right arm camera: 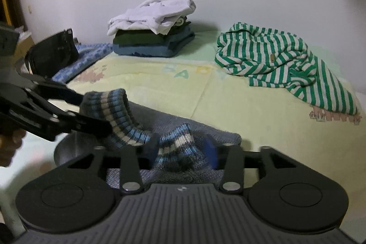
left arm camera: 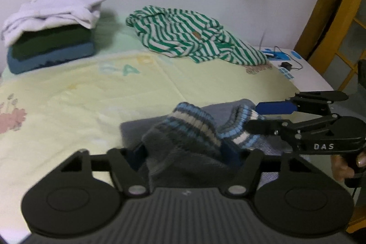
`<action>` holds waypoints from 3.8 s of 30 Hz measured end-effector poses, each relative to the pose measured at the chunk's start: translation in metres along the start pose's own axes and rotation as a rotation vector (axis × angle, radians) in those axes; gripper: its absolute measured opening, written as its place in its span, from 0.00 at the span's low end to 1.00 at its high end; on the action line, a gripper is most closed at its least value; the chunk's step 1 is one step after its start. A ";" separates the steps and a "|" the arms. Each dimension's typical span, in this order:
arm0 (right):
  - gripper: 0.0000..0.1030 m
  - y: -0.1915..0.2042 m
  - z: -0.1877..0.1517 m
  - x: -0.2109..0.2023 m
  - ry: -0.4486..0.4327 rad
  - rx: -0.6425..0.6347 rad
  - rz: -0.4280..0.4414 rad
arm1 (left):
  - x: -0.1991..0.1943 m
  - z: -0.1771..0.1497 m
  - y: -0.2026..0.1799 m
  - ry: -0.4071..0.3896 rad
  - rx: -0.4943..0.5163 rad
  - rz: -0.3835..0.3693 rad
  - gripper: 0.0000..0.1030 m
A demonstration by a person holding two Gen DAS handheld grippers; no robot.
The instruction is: Fold clothes
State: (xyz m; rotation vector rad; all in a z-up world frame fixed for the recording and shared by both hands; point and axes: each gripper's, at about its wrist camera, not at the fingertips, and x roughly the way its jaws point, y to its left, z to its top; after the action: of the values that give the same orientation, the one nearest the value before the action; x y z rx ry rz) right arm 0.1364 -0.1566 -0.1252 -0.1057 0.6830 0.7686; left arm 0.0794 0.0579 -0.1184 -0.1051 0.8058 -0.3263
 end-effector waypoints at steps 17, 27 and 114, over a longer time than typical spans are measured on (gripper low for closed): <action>0.16 0.021 -0.004 -0.027 -0.070 -0.049 -0.011 | -0.040 -0.018 -0.032 -0.081 0.070 0.099 0.16; 0.15 0.023 0.036 -0.019 -0.187 -0.030 -0.083 | -0.028 0.033 -0.020 -0.138 0.076 0.215 0.16; 0.76 -0.028 -0.016 0.024 0.108 0.300 -0.208 | 0.007 0.018 0.030 -0.052 -0.085 0.352 0.66</action>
State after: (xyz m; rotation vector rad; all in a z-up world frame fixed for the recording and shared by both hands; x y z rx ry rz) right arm 0.1592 -0.1673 -0.1564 0.0551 0.8686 0.4568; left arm 0.1041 0.0836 -0.1177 -0.0495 0.7707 0.0427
